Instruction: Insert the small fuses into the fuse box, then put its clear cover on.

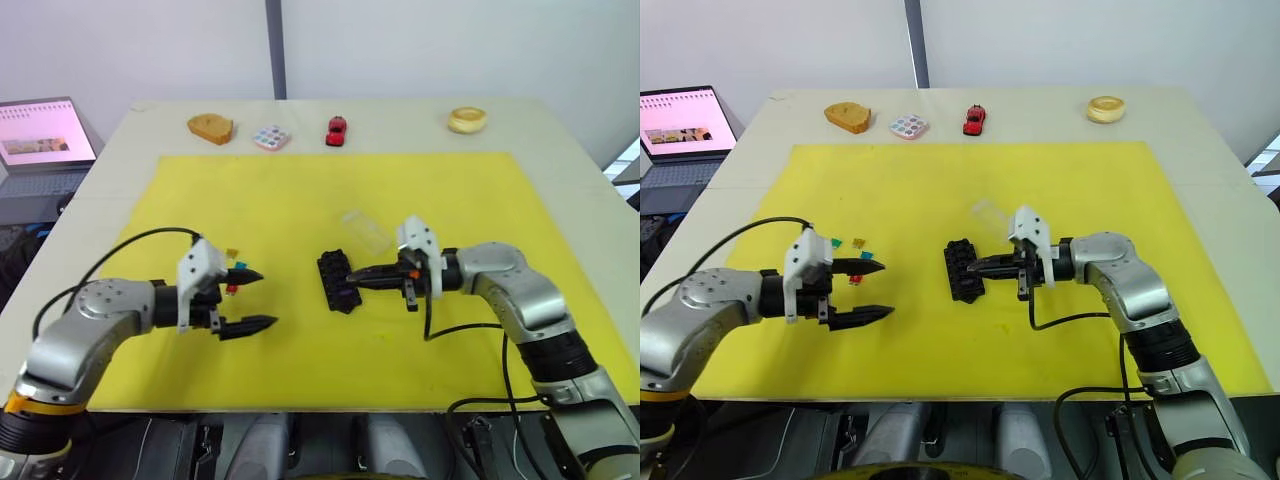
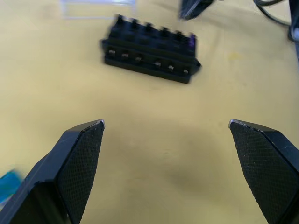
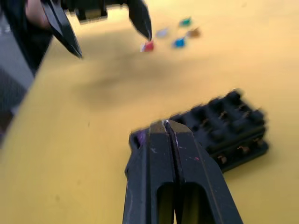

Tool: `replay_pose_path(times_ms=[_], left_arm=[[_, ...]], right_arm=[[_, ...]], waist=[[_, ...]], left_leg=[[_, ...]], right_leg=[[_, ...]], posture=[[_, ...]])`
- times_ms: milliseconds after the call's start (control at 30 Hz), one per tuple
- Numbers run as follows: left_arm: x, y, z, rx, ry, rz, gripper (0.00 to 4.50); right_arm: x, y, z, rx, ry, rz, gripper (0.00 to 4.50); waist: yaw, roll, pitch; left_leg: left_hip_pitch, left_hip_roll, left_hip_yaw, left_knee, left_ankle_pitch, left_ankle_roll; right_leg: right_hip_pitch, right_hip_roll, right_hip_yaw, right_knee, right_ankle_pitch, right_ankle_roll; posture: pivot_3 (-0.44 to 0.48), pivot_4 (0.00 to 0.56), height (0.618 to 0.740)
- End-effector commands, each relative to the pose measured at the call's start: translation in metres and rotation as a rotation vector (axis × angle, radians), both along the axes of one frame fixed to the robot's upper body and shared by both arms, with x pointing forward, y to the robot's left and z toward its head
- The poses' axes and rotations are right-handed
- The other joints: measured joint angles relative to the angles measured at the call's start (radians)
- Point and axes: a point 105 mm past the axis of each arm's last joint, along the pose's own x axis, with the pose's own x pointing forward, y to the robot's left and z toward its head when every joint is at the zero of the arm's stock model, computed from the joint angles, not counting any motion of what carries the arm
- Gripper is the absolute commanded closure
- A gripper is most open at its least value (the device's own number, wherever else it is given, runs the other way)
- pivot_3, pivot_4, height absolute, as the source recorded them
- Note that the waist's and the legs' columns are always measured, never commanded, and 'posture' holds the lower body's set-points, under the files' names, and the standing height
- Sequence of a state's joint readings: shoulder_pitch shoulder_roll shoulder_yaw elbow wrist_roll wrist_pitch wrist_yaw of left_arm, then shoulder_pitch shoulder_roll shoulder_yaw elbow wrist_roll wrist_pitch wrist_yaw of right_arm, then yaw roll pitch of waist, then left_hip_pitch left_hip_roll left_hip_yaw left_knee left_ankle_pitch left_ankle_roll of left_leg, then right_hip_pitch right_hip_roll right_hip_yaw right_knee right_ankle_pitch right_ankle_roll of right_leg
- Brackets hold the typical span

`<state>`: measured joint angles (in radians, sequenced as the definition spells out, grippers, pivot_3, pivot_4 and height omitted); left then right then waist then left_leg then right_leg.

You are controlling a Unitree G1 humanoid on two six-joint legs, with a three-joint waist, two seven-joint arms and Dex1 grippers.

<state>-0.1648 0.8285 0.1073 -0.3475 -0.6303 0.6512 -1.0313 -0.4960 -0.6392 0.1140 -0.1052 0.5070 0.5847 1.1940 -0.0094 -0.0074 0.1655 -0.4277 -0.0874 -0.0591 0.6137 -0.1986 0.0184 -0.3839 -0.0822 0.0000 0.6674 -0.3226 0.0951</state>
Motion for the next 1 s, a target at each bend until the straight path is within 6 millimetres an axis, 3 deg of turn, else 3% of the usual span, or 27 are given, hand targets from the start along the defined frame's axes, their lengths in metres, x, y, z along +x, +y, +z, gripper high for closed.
replay_pose_path(times_ms=[33, 200, 300, 400, 433, 633, 1000], left_arm=[[0.010, 0.033, 0.033, -0.030, -0.055, 0.121, 0.00], [0.018, 0.111, 0.032, 0.074, -0.080, 0.401, 0.00], [0.014, 0.158, 0.025, 0.120, -0.090, 0.568, 0.00], [0.004, 0.198, 0.014, 0.126, -0.072, 0.698, 0.00], [0.001, 0.208, 0.008, 0.125, -0.054, 0.728, 0.00], [-0.005, 0.221, -0.016, 0.119, 0.007, 0.753, 0.00], [0.004, 0.215, -0.011, 0.098, -0.011, 0.726, 0.00]], right_arm=[[-0.001, -0.015, 0.037, 0.063, -0.015, -0.060, 4.47], [0.035, -0.098, 0.023, -0.051, -0.024, -0.456, 4.47], [0.053, -0.168, 0.017, -0.094, -0.071, -0.763, 4.47], [0.051, -0.222, 0.007, -0.130, -0.098, -0.962, 3.66], [0.049, -0.235, 0.003, -0.146, -0.102, -1.005, 3.16], [0.048, -0.257, -0.006, -0.155, -0.117, -1.089, 0.08], [0.051, -0.251, -0.007, -0.153, -0.131, -1.074, 0.03]], waist=[[0.000, 0.000, 0.000], [-0.001, 0.000, 0.000], [-0.001, 0.000, 0.000], [0.000, 0.001, 0.001], [-0.001, 0.001, 0.001], [-0.007, 0.002, 0.001], [-0.006, 0.002, 0.001]], left_leg=[[0.000, 0.000, 0.000, 0.000, 0.000, 0.000], [0.000, 0.000, 0.001, -0.001, 0.000, 0.000], [0.000, 0.000, 0.001, -0.002, 0.000, 0.000], [0.000, 0.000, 0.002, -0.002, 0.000, 0.000], [0.000, 0.000, 0.002, -0.002, 0.000, 0.000], [0.000, 0.000, 0.002, -0.002, 0.000, 0.000], [0.000, 0.000, 0.002, -0.003, 0.000, 0.000]], right_leg=[[0.000, 0.000, 0.000, 0.000, 0.000, 0.000], [-0.001, -0.001, 0.000, -0.001, 0.000, 0.000], [-0.001, -0.001, 0.000, -0.001, 0.000, -0.001], [-0.001, -0.001, 0.000, -0.001, 0.000, -0.001], [-0.002, -0.001, 0.000, -0.001, 0.000, -0.001], [-0.002, -0.001, 0.001, -0.001, 0.000, -0.001], [-0.002, -0.001, 0.001, -0.001, 0.000, -0.001]], posture=[[0.000, 0.150, 0.740], [0.000, 0.150, 0.740], [0.000, 0.150, 0.740], [0.000, 0.150, 0.740], [0.000, 0.150, 0.740], [0.000, 0.150, 0.740], [0.000, 0.150, 0.740]])
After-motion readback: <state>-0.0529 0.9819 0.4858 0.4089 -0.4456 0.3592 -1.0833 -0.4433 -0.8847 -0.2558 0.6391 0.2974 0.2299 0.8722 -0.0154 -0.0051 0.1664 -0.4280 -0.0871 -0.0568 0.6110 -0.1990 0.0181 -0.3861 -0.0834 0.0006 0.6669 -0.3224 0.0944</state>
